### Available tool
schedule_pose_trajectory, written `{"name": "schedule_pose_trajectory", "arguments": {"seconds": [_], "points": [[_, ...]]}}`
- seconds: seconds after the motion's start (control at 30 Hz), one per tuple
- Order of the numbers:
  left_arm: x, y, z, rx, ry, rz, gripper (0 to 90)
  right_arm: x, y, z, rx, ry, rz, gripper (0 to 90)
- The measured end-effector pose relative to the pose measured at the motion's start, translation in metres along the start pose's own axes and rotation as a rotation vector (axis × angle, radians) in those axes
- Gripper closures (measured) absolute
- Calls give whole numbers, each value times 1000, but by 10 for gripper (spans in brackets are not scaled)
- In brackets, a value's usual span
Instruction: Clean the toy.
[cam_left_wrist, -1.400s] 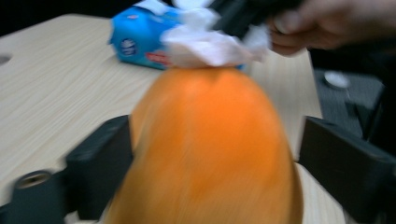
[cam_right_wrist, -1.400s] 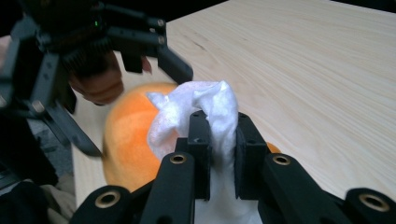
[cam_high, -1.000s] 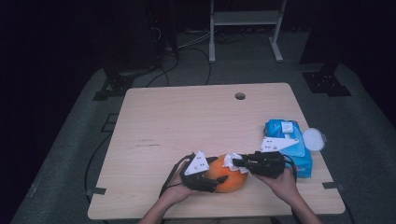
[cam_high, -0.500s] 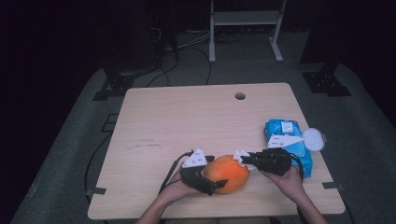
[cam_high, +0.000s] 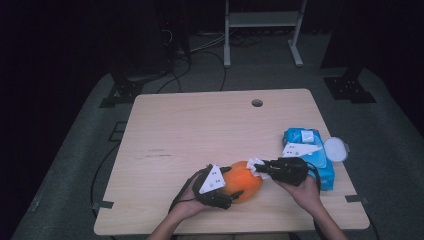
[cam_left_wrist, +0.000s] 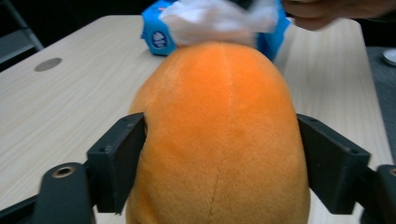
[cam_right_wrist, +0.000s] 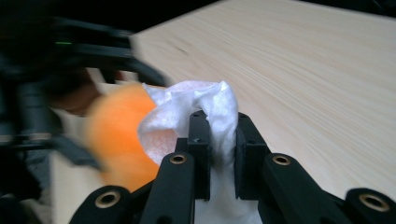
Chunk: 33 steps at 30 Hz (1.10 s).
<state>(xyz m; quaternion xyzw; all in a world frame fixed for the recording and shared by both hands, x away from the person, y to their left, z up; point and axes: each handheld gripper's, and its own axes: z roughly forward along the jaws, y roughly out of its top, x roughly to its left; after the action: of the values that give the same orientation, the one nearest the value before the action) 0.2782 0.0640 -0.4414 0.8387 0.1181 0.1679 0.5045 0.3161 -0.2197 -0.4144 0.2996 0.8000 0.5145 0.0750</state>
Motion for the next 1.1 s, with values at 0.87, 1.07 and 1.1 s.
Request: {"name": "schedule_pose_trajectory", "arguments": {"seconds": [0.87, 1.07, 1.1], "points": [[-7, -1, 6, 8, -3, 29, 165, 46, 8, 8, -15, 93, -111, 788], [5, -3, 2, -58, -56, -92, 79, 18, -1, 0, -20, 46, -35, 788], [5, -3, 3, -51, -57, -86, 91, 16, -1, -1, -23, 37, -31, 788]]}}
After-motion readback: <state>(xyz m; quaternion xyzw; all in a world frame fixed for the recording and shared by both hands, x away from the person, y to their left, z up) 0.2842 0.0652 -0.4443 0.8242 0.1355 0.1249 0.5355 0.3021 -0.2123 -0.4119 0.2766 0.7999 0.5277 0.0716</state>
